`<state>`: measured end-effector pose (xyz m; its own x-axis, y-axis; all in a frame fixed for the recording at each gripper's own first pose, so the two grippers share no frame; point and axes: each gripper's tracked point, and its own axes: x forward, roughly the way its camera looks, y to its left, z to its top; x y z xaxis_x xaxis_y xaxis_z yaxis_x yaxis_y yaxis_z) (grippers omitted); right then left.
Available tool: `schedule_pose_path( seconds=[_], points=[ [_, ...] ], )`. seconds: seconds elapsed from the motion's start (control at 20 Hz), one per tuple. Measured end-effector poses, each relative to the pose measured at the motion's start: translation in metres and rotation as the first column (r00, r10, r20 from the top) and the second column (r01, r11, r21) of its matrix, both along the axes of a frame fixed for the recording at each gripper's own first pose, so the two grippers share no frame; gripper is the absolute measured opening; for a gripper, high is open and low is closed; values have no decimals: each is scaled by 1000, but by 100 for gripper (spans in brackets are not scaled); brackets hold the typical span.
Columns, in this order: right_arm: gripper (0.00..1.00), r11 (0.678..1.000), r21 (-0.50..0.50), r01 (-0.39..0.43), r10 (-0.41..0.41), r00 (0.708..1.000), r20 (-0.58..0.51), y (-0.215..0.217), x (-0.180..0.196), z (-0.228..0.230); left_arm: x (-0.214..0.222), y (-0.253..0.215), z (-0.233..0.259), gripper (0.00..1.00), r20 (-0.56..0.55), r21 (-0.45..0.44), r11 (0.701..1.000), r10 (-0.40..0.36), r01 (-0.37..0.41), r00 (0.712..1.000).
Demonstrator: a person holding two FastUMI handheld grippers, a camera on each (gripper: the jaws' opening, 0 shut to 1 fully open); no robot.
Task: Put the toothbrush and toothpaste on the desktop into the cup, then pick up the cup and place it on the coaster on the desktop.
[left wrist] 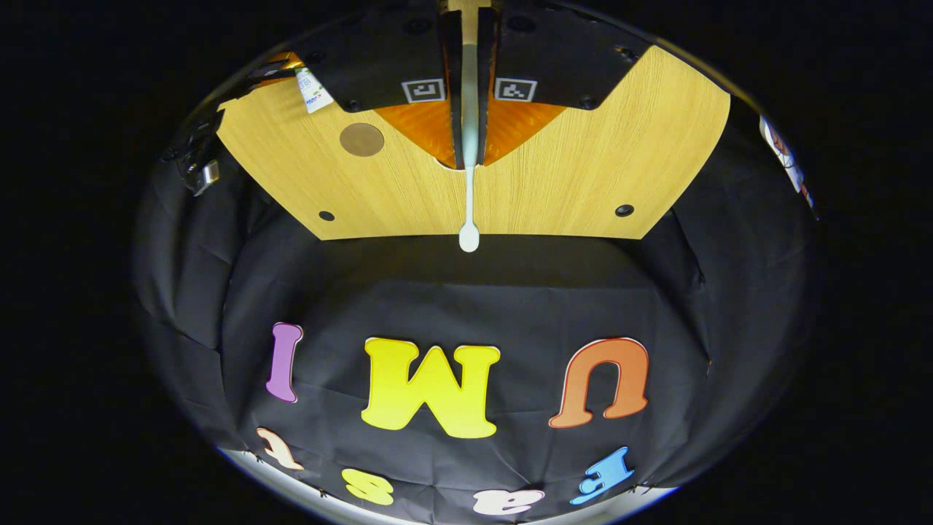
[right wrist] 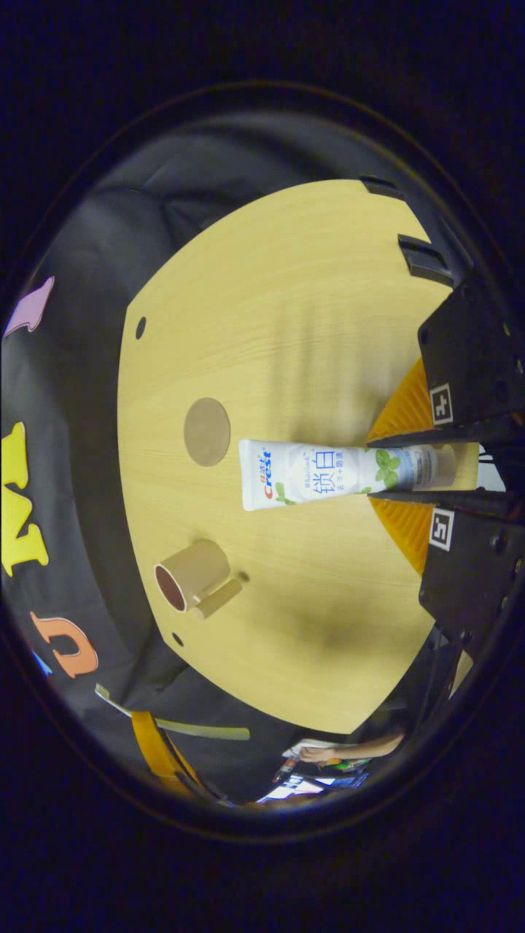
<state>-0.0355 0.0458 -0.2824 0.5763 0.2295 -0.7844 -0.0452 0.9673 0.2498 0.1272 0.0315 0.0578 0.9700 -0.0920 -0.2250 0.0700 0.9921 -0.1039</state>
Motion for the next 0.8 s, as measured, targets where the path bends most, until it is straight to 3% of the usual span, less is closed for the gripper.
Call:
schedule_pose_path(
  seconds=[0.2,0.6,0.8],
  points=[
    [27,998,-62,19,-19,1000,2,-2,-2,-5,32,-10,5,11,37,11,999,-41,40,998],
    [27,972,-172,158,-157,987,18,1,-3,5,100,-21,18,11,171,3,998,-69,69,983],
    [27,961,-199,191,-192,981,14,2,-3,4,122,-28,7,12,170,-14,996,-84,87,982]
  ],
)
